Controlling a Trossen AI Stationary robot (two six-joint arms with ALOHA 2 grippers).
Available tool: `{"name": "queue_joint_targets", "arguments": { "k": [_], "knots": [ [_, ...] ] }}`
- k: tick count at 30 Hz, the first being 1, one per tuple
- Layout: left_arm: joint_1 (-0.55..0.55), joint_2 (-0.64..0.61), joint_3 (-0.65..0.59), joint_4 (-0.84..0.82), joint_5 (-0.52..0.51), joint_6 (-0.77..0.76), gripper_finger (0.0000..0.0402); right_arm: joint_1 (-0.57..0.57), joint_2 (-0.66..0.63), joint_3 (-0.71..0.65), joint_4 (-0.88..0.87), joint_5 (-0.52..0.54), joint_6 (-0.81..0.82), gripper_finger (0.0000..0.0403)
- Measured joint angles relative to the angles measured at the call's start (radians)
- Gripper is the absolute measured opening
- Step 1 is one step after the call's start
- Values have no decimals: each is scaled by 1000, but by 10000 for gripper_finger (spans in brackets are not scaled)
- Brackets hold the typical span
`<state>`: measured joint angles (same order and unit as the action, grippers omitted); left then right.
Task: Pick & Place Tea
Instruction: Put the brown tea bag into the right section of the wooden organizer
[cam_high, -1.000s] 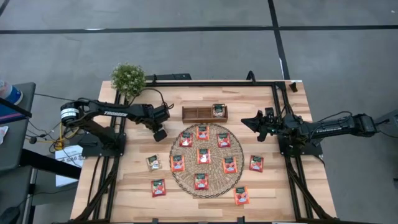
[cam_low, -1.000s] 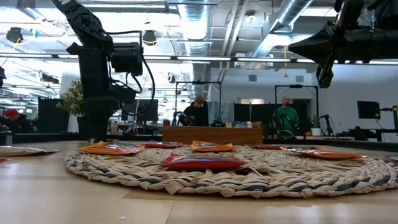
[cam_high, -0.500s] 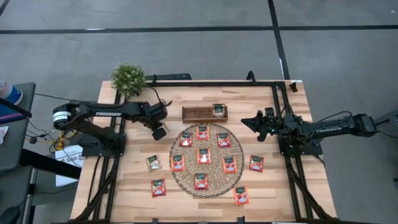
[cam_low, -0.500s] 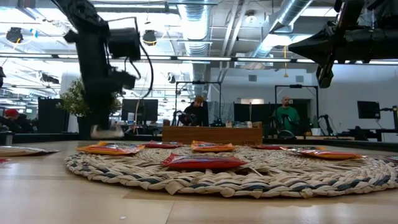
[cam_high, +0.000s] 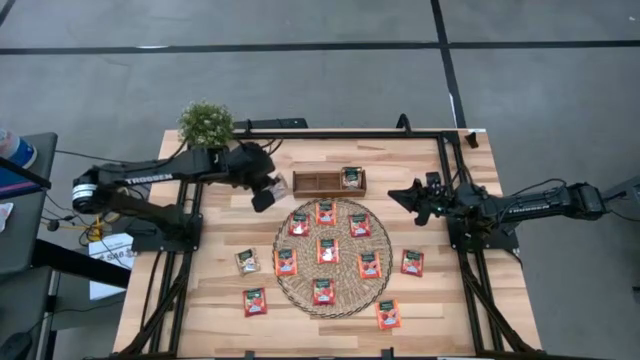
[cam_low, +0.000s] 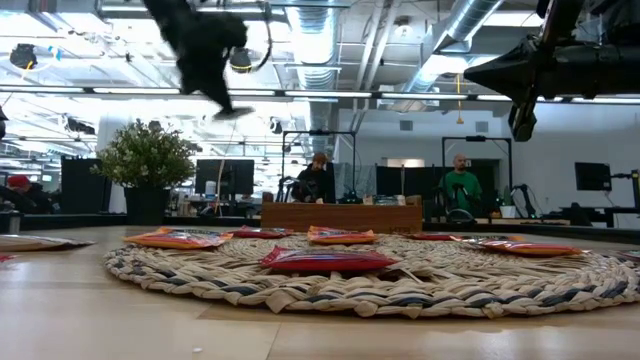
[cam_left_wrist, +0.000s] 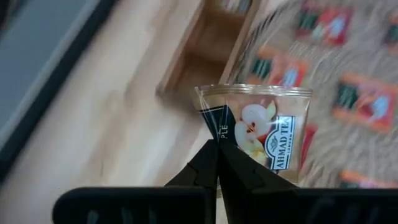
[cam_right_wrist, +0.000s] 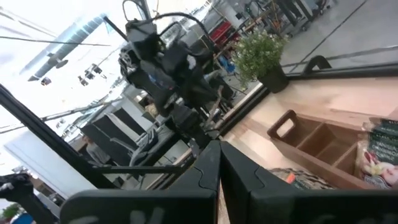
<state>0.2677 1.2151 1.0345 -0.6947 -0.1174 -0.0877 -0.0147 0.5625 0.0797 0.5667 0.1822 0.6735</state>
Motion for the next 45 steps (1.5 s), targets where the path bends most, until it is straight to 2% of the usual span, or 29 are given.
{"name": "queue_joint_targets", "arguments": {
  "k": [6,16,22,28,37,45],
  "knots": [
    [-95,65,108,86,-98,82,0,0,64,106,-51,-1,-54,15],
    [-193,290,269,129,-275,231,0,-20,357,399,-225,-16,-159,107],
    [-232,376,341,148,-341,294,0,-78,514,507,-235,-93,-160,157],
    [-265,388,349,227,-368,335,0,-137,655,597,-248,-166,-159,191],
    [-270,388,349,226,-381,335,0,-205,795,726,-274,-313,-185,197],
    [-270,388,349,220,-381,335,0,-211,862,801,-305,-341,-214,182]
  ]
}}
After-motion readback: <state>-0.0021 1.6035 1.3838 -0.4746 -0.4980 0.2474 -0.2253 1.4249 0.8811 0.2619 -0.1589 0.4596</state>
